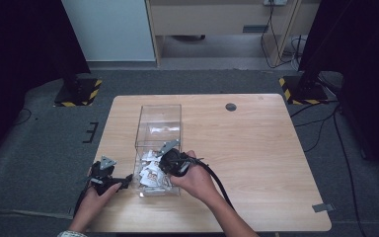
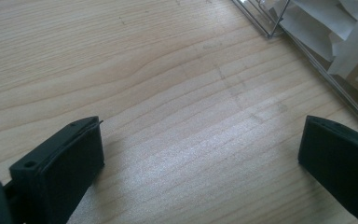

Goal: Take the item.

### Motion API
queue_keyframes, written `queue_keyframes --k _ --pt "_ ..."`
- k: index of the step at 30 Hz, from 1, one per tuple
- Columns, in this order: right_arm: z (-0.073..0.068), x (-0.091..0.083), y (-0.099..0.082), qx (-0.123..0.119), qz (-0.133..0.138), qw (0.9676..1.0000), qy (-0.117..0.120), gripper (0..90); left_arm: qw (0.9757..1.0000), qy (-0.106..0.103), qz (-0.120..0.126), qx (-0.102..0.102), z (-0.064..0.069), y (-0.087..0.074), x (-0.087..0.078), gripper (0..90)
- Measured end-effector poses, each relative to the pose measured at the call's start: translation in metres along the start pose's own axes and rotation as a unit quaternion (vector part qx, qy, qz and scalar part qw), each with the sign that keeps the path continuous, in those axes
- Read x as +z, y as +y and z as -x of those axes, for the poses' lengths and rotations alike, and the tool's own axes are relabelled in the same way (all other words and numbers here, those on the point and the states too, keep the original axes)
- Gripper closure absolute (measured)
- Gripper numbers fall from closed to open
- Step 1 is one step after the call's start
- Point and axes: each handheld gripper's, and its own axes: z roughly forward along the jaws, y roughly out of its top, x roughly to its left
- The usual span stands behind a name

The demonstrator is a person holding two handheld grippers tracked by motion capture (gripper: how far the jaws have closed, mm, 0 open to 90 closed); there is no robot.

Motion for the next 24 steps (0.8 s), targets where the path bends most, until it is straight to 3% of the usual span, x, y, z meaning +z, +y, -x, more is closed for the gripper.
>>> queue_keyframes --k 12,24 --pt "0.006 -0.028 0.01 0.012 0.047 0.9988 0.0 90.0 1.0 0.0 0.0 0.0 0.0 0.0 0.0 0.0" --pt "0.012 -0.05 0.022 0.013 0.07 0.9975 -0.007 90.0 1.0 0.0 0.0 0.0 0.0 0.0 0.0 0.0"
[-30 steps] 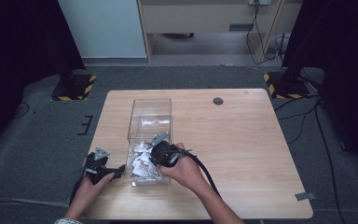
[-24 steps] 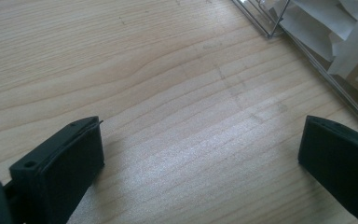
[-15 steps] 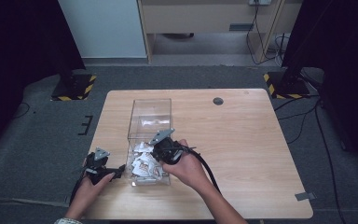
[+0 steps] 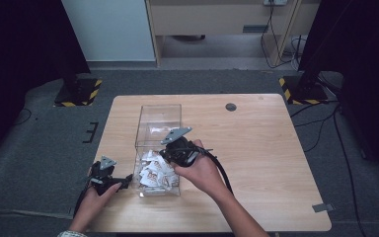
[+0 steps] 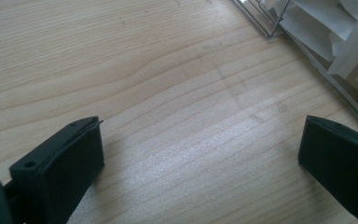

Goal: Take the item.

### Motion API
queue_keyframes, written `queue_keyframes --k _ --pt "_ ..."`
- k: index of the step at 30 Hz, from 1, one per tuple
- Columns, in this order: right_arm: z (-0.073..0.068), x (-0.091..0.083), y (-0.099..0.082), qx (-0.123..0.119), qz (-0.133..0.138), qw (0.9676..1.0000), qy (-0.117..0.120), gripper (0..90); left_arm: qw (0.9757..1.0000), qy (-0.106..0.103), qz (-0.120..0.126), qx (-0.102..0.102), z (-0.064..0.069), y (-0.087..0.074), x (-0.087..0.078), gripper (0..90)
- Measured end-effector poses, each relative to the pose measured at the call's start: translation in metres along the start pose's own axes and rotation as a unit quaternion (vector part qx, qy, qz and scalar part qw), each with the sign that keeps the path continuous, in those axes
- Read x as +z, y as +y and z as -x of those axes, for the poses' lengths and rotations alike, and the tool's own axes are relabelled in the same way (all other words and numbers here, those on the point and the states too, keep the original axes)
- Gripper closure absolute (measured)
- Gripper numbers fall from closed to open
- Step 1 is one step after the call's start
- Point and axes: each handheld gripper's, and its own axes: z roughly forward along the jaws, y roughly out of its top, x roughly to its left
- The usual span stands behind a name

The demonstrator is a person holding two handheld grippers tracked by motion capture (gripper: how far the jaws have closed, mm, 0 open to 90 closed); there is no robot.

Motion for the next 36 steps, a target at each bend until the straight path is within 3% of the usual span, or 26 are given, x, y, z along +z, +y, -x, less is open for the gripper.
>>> queue_keyframes --k 11,36 --pt "0.005 -0.013 0.009 0.006 0.012 0.9999 0.0 90.0 1.0 -0.004 0.001 -0.001 0.0 0.0 0.0 0.0" --pt "0.029 -0.044 0.012 0.012 0.023 0.999 -0.036 89.9 1.0 -0.005 0.0 -0.002 0.0 0.0 0.0 0.0"
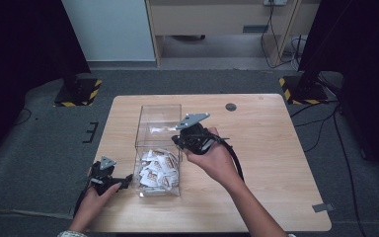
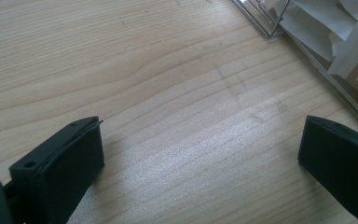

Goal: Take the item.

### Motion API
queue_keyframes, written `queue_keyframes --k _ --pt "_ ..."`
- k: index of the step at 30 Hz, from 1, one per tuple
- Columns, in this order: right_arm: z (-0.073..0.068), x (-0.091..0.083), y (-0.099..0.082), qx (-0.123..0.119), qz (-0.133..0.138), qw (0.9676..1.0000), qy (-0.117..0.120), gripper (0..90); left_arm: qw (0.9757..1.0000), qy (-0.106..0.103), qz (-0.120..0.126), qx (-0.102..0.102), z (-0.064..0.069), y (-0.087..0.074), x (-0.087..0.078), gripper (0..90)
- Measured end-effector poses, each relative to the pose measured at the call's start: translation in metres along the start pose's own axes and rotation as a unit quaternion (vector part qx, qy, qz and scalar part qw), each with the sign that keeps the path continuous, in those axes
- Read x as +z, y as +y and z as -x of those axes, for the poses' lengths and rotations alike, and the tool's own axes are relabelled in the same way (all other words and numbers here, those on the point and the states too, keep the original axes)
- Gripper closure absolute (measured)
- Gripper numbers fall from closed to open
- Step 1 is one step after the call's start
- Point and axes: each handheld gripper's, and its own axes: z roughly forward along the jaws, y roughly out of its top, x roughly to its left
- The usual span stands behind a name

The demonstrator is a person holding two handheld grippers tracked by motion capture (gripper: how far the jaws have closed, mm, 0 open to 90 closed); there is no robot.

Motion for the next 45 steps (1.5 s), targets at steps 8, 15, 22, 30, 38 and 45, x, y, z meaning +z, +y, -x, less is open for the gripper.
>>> queue_keyframes --k 8,15,22,30,38,45 --pt "0.006 -0.007 -0.002 0.002 0.003 1.0 -0.009 89.9 1.0 0.005 0.0 0.002 0.0 0.0 0.0 0.0" --pt "0.015 -0.014 -0.008 0.008 0.004 0.9998 -0.019 89.9 1.0 0.005 0.0 0.002 0.0 0.0 0.0 0.0" --pt "0.028 -0.02 -0.026 0.016 -0.008 0.9992 -0.037 89.9 1.0 0.004 0.0 0.002 0.0 0.0 0.0 0.0" --pt "0.041 -0.03 -0.034 0.02 -0.009 0.9985 -0.05 89.9 1.0 0.004 0.0 0.002 0.0 0.0 0.0 0.0" --pt "0.053 -0.039 -0.044 0.029 -0.011 0.9975 -0.064 89.9 1.0 0.004 -0.001 0.002 0.0 0.0 0.0 0.0" --pt "0.065 -0.048 -0.053 0.04 -0.012 0.9961 -0.077 89.9 1.0 0.004 0.0 0.002 0.0 0.0 0.0 0.0"
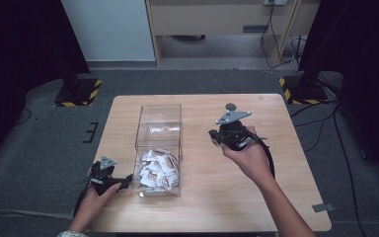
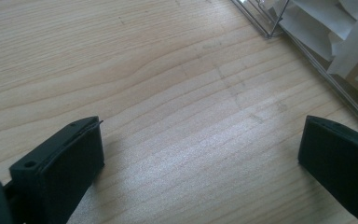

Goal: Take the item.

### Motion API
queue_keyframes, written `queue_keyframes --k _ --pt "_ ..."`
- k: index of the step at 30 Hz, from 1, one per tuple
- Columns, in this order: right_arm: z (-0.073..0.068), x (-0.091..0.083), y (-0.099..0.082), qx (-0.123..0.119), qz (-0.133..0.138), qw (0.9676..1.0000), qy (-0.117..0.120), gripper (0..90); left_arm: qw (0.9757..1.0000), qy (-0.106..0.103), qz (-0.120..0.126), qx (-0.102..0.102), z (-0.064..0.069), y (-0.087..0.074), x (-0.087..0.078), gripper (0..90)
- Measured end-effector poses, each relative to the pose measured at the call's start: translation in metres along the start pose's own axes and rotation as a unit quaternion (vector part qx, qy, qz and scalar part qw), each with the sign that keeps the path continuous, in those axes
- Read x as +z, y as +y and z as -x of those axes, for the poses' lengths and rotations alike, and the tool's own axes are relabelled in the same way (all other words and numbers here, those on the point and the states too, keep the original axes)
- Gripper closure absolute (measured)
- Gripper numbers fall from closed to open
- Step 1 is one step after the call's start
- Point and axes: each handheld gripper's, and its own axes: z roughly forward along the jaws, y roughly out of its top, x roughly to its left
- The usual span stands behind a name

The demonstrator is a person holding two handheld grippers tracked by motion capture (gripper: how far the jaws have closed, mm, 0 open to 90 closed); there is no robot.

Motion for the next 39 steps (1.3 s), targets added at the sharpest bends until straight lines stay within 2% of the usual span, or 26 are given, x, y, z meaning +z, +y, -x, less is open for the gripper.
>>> queue_keyframes --k 23,32,39 --pt "0.036 -0.014 -0.017 0.03 0.016 0.9988 -0.034 90.0 1.0 0.0 0.0 0.001 0.0 0.0 0.0 0.0" --pt "0.051 -0.011 -0.022 0.048 0.015 0.9977 -0.047 90.0 1.0 0.0 0.0 0.001 0.0 0.0 0.0 0.0" --pt "0.06 -0.005 -0.027 0.054 0.017 0.9973 -0.046 90.0 1.0 0.0 0.0 0.001 0.0 0.0 0.0 0.0"
